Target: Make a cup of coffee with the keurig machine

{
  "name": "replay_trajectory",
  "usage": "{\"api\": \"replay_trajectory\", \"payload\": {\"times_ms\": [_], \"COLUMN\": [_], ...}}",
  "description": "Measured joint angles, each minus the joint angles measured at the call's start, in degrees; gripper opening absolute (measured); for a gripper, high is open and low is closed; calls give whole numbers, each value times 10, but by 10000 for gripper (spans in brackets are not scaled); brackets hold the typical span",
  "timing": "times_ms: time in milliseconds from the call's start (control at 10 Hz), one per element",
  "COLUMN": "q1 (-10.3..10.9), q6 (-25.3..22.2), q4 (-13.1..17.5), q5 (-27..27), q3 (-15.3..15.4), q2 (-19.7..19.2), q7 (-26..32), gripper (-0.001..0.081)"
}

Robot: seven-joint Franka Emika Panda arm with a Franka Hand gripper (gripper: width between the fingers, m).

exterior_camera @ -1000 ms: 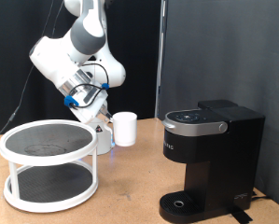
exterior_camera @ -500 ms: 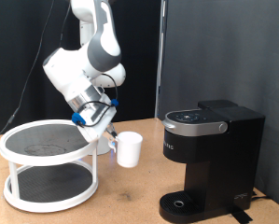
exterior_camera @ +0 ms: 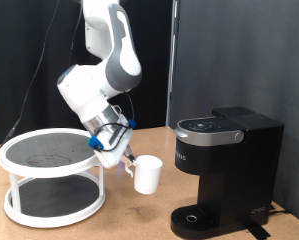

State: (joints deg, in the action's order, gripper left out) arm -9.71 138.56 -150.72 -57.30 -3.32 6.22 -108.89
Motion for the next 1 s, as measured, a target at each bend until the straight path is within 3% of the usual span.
{"api": "replay_trajectory", "payload": {"times_ms": [600,1000], "q1": [34,47], "q6": [67,117], "q4": [17,47], "q5": [-111,-170], "q3": [58,92], "q2": [-54,-101], "q7": [56,76], "gripper": [0,0]}}
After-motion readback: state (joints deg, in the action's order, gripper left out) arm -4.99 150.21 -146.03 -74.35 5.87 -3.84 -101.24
